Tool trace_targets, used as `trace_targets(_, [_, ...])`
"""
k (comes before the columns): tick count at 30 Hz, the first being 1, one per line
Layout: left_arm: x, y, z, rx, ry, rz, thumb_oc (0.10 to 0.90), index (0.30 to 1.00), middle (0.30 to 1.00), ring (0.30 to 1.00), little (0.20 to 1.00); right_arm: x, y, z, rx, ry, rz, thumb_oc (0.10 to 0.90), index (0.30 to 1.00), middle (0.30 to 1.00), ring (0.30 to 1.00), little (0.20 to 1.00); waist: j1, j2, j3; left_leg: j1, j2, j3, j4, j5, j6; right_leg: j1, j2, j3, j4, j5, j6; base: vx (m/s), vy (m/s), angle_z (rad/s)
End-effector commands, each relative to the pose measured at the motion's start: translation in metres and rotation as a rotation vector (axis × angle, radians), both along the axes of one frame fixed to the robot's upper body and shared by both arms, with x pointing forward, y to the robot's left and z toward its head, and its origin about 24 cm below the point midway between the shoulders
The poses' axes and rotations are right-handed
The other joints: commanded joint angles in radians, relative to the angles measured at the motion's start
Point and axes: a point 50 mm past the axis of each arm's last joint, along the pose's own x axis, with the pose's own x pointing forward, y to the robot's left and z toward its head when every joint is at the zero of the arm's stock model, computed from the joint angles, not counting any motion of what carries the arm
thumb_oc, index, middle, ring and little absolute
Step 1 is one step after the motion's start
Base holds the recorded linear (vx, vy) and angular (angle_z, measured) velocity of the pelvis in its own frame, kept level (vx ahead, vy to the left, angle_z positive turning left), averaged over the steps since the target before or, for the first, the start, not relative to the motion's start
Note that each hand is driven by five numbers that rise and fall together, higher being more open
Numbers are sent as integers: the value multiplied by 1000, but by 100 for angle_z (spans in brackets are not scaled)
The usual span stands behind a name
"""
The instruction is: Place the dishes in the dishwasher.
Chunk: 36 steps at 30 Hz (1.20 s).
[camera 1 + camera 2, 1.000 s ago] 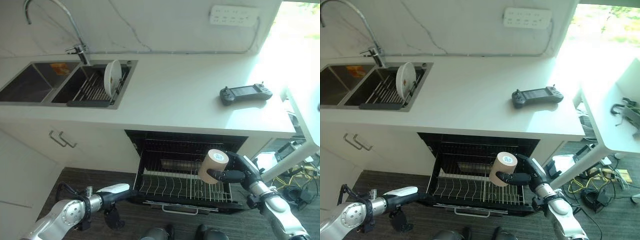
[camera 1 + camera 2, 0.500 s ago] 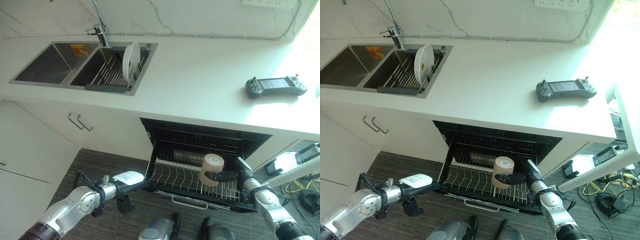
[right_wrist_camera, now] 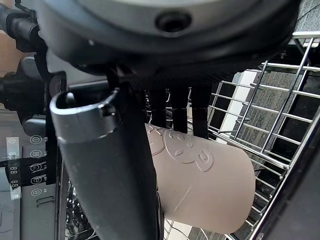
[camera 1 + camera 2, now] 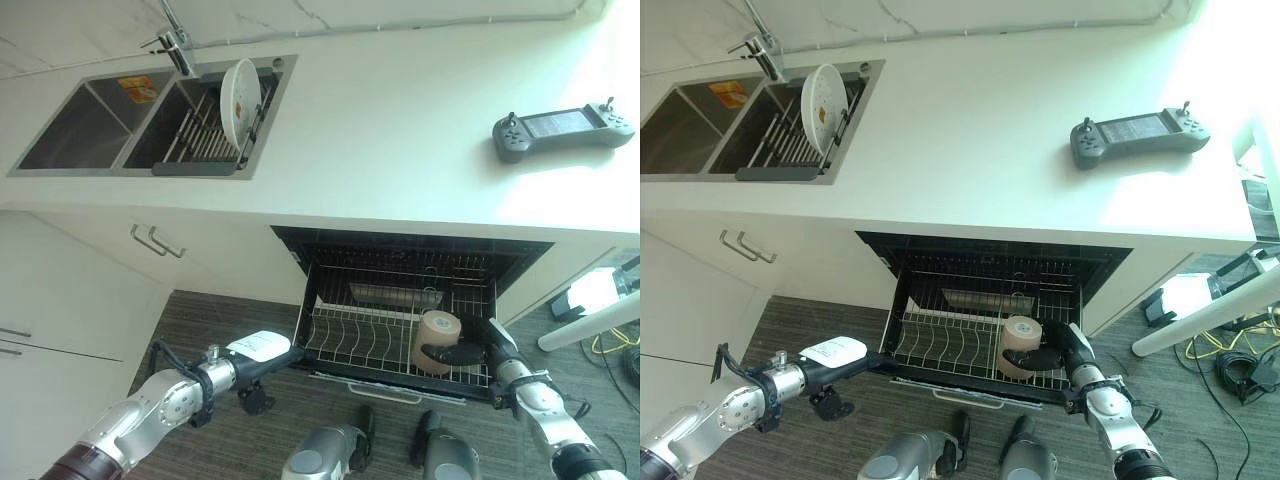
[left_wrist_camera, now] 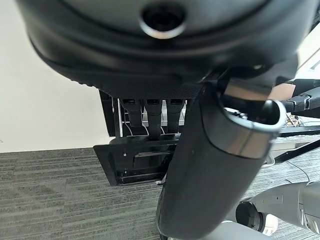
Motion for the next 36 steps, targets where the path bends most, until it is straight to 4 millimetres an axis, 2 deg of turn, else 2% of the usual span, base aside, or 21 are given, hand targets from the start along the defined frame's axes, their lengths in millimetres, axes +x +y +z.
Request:
trace_targets(1, [1,-19,4,-111,-41,-18,800,900,900,900,900,18,-31,28,-112,-88,-71,400,300,300,300,300,-5,11,-12,-63,86,68,72,-50,-34,17,25,63,42,-128,20,-88,56,-6])
trace_targets(5, [5,-22,5,-121,-71,-23,800,900,900,900,900,16,-35,21,-170,-59,-93,400,300,300,300,300,-9,29,8,-84,82,72,72,-51,-35,-7,21,69,44,-128,18,-82,43,-4])
trace_targets(6, [5,-22,3,-123,-75,-21,800,900,900,900,900,13,-36,19,-183,-50,-107,800,900,900,900,900,-12,30,10,-86,83,74,72,-52,-37,-10,21,69,45,-128,20,-46,33,-3])
trace_targets(8, [6,-25,4,-132,-83,-18,800,900,900,900,900,14,-36,19,-191,-66,-122,800,900,900,900,900,-14,34,15,-90,82,73,72,-54,-34,-17,22,74,47,-131,15,-33,35,-6])
trace_targets(16, [4,-27,-10,-144,-92,7,800,900,900,900,900,27,-23,58,-192,-390,-179,800,900,900,900,900,-26,37,29,-107,84,80,72,-57,-32,-51,21,84,72,-143,13,-11,10,-3])
trace_targets(20, [2,-28,-18,-156,-97,24,800,900,900,900,900,27,-17,78,-194,-538,-189,800,900,900,900,900,-37,39,32,-110,87,85,72,-59,-32,-61,20,90,79,-148,11,1,17,-1])
trace_targets(25, [2,-30,-25,-159,-104,30,800,900,900,900,900,25,-16,94,-205,-658,-229,800,900,900,900,900,-45,38,39,-117,86,89,72,-60,-31,-79,16,97,94,-154,10,0,0,0])
trace_targets(27, [1,-28,-30,-159,-107,38,800,900,900,900,900,22,-18,104,-172,-723,-277,800,900,900,900,900,-49,36,42,-120,86,90,72,-62,-29,-86,16,100,99,-157,9,0,0,0])
trace_targets(31, [1,-28,-32,-159,-112,46,800,900,900,900,900,19,-19,111,-113,-782,-312,800,900,900,900,900,-53,33,43,-124,88,92,72,-65,-28,-92,18,103,99,-158,8,0,0,0])
trace_targets(36, [-1,-26,-36,-156,-116,70,800,900,900,900,900,14,-13,129,38,-909,-308,800,900,900,900,900,-59,27,50,-126,90,91,72,-66,-27,-95,21,106,103,-162,7,-1,-4,-1])
